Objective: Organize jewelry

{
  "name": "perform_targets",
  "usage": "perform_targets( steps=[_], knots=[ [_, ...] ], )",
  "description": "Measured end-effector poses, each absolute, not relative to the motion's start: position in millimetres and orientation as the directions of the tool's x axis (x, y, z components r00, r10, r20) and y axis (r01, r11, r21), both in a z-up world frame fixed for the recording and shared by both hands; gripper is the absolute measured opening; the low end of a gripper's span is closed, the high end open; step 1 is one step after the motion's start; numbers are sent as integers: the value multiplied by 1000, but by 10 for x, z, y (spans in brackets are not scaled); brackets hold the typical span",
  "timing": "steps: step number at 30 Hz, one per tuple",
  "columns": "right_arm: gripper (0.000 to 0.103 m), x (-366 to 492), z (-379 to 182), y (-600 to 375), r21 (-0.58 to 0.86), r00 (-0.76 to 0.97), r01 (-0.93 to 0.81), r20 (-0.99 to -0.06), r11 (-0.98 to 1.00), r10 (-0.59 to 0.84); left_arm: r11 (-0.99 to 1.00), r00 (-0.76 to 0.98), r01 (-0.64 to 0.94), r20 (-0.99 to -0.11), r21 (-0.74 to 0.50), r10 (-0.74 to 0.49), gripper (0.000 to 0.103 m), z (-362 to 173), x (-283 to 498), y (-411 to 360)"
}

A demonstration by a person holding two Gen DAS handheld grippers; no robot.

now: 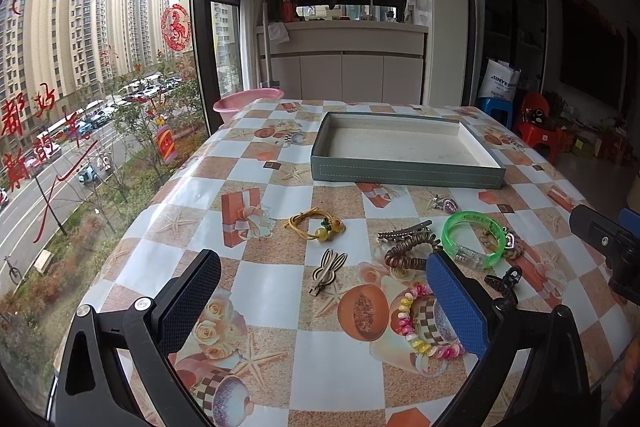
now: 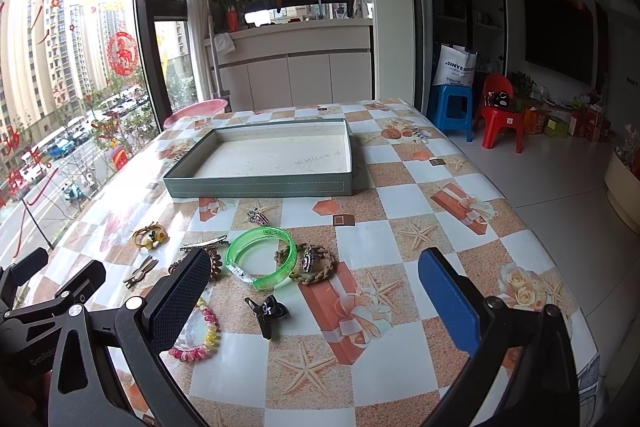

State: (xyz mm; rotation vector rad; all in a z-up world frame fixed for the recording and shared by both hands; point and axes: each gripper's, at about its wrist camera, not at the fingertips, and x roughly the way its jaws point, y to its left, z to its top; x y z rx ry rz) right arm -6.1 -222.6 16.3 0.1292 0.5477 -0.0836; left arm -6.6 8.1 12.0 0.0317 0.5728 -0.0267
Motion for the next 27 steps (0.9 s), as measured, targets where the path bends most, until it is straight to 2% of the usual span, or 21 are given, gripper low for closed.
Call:
perform_targets(
  steps=[16, 21, 27],
  knots=[
    [103, -53, 145, -2240, 116, 844, 113, -535, 987, -34, 999, 815, 47, -579, 19, -27, 103, 48, -16, 49],
    [103, -22, 15, -2305, 137, 814, 112, -580, 984, -11, 998, 748, 61, -660, -22, -61, 103, -114, 107, 100],
    [103, 137, -171, -2441, 135, 715, 136, -699, 982, -3, 994, 682, 101, -725, -36, -96, 103, -263, 198, 62]
  ],
)
